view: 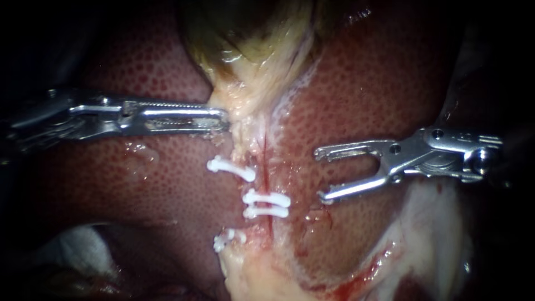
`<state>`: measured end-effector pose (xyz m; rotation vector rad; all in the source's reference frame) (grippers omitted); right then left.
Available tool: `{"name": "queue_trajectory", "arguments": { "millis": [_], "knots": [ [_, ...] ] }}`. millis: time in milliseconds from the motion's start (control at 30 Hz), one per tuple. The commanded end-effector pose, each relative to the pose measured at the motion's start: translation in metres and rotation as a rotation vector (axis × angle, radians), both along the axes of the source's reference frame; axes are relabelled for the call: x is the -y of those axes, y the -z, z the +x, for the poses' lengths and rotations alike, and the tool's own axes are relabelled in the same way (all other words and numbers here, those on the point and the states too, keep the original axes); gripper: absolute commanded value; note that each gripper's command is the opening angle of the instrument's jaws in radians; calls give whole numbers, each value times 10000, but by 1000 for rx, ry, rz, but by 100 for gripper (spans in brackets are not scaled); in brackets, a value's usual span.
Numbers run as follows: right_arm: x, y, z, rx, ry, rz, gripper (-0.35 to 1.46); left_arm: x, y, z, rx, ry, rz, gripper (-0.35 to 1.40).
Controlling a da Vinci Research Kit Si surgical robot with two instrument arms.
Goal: Going back second clip right tube
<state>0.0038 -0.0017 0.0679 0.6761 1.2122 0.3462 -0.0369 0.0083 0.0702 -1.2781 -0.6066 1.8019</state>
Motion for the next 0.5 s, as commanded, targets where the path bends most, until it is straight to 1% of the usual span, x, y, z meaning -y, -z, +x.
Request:
{"name": "queue_trajectory", "arguments": {
  "millis": [33,500],
  "knots": [
    [-1,1,-1,0,1,0,49,1,-2,1,-3,1,-1,-35],
    [0,2,-4,-1,2,1,49,-1,-3,1,-5,-1,1,-35]
  ]
}}
